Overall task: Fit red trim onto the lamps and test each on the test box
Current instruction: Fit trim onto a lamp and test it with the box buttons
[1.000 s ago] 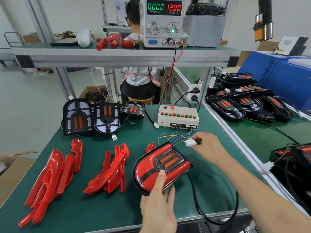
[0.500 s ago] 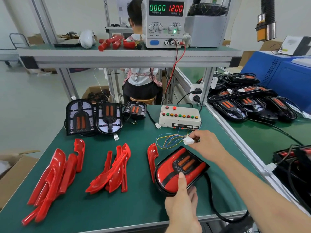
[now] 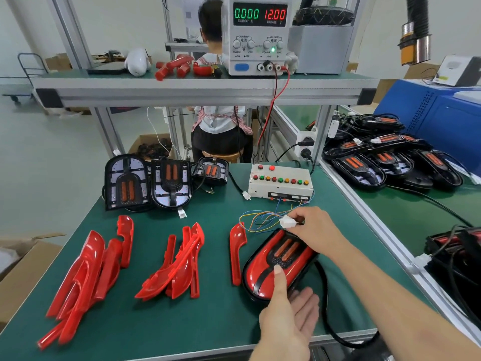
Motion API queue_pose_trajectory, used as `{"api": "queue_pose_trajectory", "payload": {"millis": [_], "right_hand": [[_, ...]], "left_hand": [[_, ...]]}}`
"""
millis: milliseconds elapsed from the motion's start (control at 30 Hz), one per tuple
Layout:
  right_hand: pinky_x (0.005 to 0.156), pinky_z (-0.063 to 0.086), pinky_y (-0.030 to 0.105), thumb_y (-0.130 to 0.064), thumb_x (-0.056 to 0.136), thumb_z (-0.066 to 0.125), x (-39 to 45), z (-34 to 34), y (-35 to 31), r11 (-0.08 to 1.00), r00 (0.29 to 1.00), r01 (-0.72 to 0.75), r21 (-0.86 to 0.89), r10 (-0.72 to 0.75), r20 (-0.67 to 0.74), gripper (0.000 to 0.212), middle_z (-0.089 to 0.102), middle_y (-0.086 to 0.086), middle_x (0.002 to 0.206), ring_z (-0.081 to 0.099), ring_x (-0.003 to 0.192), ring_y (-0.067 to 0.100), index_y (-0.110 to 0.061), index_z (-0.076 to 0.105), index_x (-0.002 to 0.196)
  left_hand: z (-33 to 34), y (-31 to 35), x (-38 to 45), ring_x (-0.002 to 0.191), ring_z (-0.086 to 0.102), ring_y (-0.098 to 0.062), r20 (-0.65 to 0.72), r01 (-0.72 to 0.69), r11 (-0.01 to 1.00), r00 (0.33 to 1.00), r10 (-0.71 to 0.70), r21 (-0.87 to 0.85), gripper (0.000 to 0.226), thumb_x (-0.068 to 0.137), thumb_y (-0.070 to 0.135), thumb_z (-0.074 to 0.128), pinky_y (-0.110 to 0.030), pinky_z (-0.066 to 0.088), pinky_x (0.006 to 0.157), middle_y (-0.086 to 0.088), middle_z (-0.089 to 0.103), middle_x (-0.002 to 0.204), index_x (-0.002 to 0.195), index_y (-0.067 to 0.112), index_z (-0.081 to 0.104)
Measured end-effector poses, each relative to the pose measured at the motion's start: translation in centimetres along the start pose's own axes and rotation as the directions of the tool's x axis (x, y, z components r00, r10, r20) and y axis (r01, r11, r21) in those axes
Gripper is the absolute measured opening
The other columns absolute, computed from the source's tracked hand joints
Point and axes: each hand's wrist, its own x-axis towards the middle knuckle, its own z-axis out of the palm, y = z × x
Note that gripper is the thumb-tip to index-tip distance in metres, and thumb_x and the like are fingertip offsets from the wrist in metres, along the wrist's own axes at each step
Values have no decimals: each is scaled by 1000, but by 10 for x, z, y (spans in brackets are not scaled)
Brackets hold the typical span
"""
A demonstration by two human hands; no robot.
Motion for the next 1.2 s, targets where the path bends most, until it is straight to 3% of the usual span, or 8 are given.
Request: {"api": "queue_pose_trajectory", "payload": {"millis": [167, 267, 433, 567, 767, 1000, 1100, 1200], "right_hand": [[62, 39, 8, -30, 83, 81, -5, -4, -1, 1000, 1000, 13, 24, -13, -7, 19, 71, -22, 84, 61, 76, -10, -41, 68, 76], [63, 41, 8, -28, 82, 82, -8, -7, 1, 999, 1000, 4, 36, -3, -9, 17, 70, -23, 79, 63, 76, -6, -40, 70, 77], [64, 41, 3, -20, 79, 84, -14, -16, 2, 997, 999, 39, 67, -37, -31, 26, 65, -37, 71, 59, 69, -15, -41, 69, 74], [66, 42, 5, -23, 80, 86, -18, -18, -6, 993, 994, 93, 74, -88, -61, 23, 68, -32, 74, 60, 70, -13, -41, 71, 77], [70, 47, 12, -20, 79, 79, -16, -18, -21, 987, 986, 146, 68, -140, -86, 13, 74, -19, 79, 64, 81, -6, -30, 78, 87], [72, 46, 18, -37, 82, 76, -17, -24, -20, 991, 996, 55, 118, -63, 58, 40, 68, -13, 85, 61, 78, -5, -37, 62, 120], [68, 46, 16, -62, 82, 65, -18, -32, -17, 981, 989, 65, 182, -87, 116, 31, 68, -18, 85, 61, 75, -1, -37, 65, 100], [60, 39, 12, -54, 99, 55, -18, -31, -18, 988, 990, 140, 68, -140, -1, 21, 60, -26, 70, 53, 62, -2, -39, 62, 86]], "left_hand": [[-13, 11, -15, 78, 76, -41, 115, 182, 981, 975, -189, 73, 81, 70, 54, 83, -47, 59, 76, -28, 75, 98, 111, -14, 65], [-26, 13, -25, 64, 73, -42, 229, 191, 952, 942, -246, 240, 59, 65, 38, 86, -41, 61, 58, -28, 73, 86, 85, -17, 73], [-13, 68, -7, 44, 58, -20, 231, -388, 679, 921, 315, 623, 26, 98, 19, 66, -22, 42, 43, -8, 60, 60, 76, 6, 71], [28, 113, 23, 48, 57, -14, 281, -497, 507, 851, 443, 704, 27, 104, 23, 59, -22, 48, 46, -9, 62, 73, 93, 1, 68], [66, 122, 50, 63, 64, -16, 254, -323, 721, 945, 207, 613, 24, 100, 26, 65, -23, 55, 54, -9, 72, 80, 99, 4, 72], [62, 124, 61, 62, 68, -15, 227, -325, 825, 943, 245, 461, 13, 98, 20, 68, -25, 58, 57, -4, 72, 69, 92, 9, 68], [58, 130, 60, 59, 67, -16, 227, -305, 838, 948, 223, 451, 19, 96, 24, 70, -24, 56, 55, -5, 69, 65, 87, 7, 68], [59, 132, 58, 55, 68, -15, 234, -278, 853, 954, 189, 442, 21, 96, 23, 71, -23, 56, 52, -6, 68, 62, 84, 6, 67]]}}
